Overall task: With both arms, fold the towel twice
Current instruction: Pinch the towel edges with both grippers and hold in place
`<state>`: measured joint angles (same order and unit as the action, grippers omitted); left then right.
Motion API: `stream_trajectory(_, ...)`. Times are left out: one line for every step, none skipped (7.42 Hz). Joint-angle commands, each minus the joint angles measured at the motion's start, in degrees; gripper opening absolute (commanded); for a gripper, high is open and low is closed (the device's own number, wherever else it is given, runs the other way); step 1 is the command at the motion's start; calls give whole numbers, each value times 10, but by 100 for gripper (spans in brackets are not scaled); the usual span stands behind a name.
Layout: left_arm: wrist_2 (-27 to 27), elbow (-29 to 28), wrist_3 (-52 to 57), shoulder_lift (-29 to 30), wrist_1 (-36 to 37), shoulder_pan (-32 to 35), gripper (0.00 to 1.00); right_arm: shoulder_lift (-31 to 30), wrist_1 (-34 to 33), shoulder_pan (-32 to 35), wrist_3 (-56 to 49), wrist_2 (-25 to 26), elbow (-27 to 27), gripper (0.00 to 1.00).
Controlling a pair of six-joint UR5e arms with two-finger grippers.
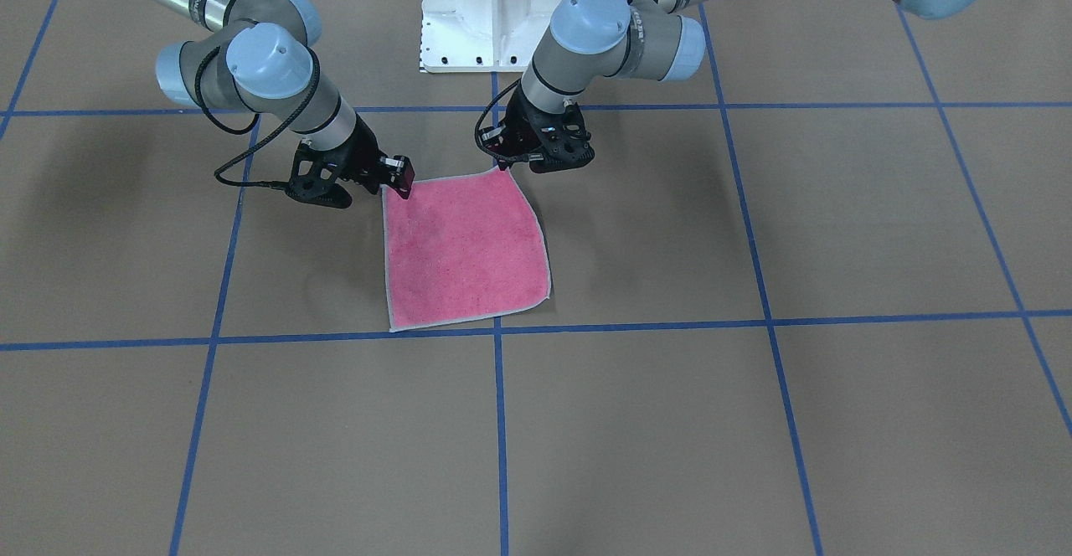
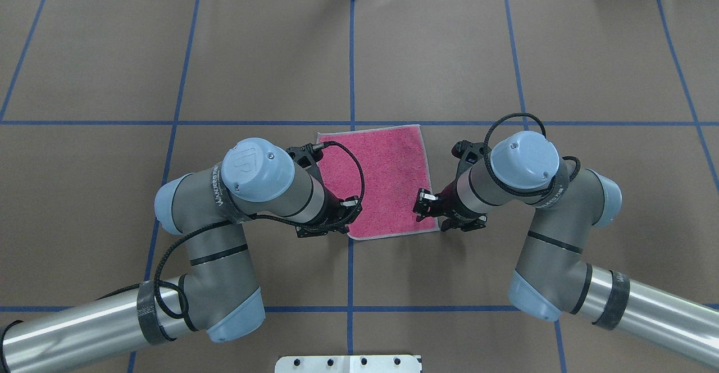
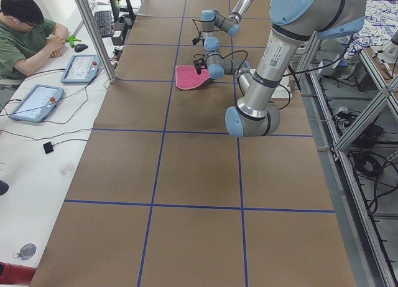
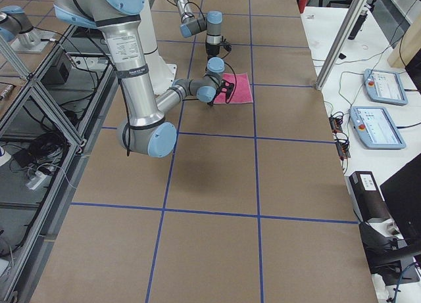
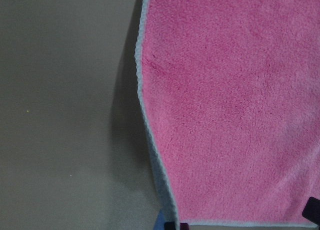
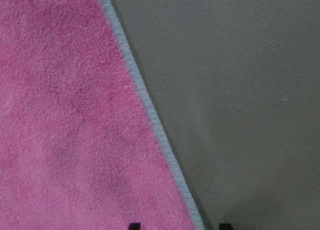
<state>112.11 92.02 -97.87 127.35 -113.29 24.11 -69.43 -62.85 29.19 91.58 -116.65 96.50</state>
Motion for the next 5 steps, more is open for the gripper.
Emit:
stream_trajectory(0,0,0,0,0,1,0,0,0,0,0,0,-1,61)
stream_trajectory(0,0,0,0,0,1,0,0,0,0,0,-1,-1,61)
stream_trajectory(0,0,0,0,0,0,0,1,-1,0,0,-1,-1,56)
stream_trajectory(0,0,0,0,0,1,0,1,0,-1,0,-1,-1,47)
stream_trajectory(0,0,0,0,0,1,0,0,0,-1,0,-1,-1,41)
